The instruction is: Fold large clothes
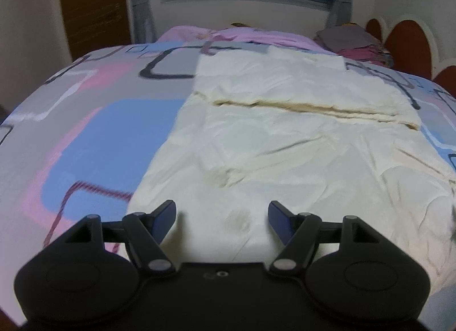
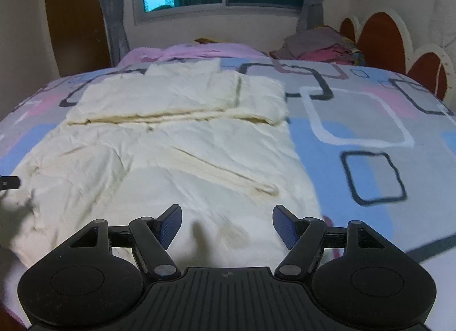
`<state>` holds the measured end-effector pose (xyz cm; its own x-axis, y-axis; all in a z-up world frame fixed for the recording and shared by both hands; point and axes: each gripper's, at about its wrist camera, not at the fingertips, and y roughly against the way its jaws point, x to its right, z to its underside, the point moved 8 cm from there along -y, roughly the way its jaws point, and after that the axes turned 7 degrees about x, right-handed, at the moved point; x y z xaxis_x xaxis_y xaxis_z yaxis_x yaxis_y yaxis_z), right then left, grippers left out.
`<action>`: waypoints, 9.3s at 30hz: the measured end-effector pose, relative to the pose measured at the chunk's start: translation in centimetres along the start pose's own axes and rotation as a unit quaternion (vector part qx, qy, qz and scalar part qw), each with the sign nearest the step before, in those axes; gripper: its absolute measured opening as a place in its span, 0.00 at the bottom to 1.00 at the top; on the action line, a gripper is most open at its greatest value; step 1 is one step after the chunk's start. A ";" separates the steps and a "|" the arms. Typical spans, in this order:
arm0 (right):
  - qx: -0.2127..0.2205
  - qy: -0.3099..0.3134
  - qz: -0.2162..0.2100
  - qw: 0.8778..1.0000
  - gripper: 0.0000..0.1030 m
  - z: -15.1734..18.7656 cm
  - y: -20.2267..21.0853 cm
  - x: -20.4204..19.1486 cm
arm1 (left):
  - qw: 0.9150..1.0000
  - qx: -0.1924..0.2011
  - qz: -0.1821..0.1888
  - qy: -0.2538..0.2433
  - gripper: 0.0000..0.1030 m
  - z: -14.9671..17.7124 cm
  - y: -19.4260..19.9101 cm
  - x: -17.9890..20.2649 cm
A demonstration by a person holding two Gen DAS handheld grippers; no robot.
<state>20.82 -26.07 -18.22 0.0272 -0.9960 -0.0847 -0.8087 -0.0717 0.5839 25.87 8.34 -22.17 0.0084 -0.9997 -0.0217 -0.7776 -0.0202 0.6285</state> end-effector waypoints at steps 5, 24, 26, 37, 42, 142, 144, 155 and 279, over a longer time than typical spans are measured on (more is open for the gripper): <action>-0.006 -0.007 0.012 1.000 0.68 1.4 1.0 1.9 | 1.000 -0.002 -0.024 0.010 0.70 1.4 1.1 -1.7; -0.052 -0.072 0.074 0.993 0.68 5.0 0.3 5.7 | 0.998 -0.041 -0.021 0.042 0.75 4.8 -0.5 -6.5; -0.058 -0.081 0.075 0.992 0.68 5.2 0.2 5.6 | 0.997 -0.051 0.000 0.063 0.70 5.0 -0.9 -6.7; -0.085 -0.145 0.077 0.983 0.68 6.2 0.1 5.9 | 0.993 -0.073 0.059 0.075 0.61 5.1 -1.4 -6.9; -0.094 -0.162 0.064 0.980 0.56 6.3 0.5 5.5 | 0.993 -0.070 0.070 0.068 0.60 5.2 -1.4 -7.0; 0.145 -0.050 0.028 0.988 0.68 -27.7 -26.6 6.8 | 0.984 0.148 -0.026 0.094 0.91 -26.0 -22.8 -0.7; 0.145 -0.041 0.021 0.988 0.67 -27.6 -26.9 6.0 | 0.986 0.148 -0.018 0.072 0.84 -26.3 -22.4 -0.1; 0.128 0.010 0.011 0.992 0.64 -26.5 -31.0 1.5 | 0.989 0.148 -0.002 0.016 0.77 -25.1 -24.7 5.4; -0.033 -0.206 0.037 0.977 0.75 -7.7 -15.9 8.3 | 0.963 -0.070 0.035 0.259 0.92 -7.8 -16.6 -3.3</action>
<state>38.46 -33.59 -21.97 -0.2795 -0.8940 -0.3502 -0.7600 -0.0169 0.6497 43.70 11.89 -26.45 0.2983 -0.8701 0.3924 -0.6963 0.0828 0.7130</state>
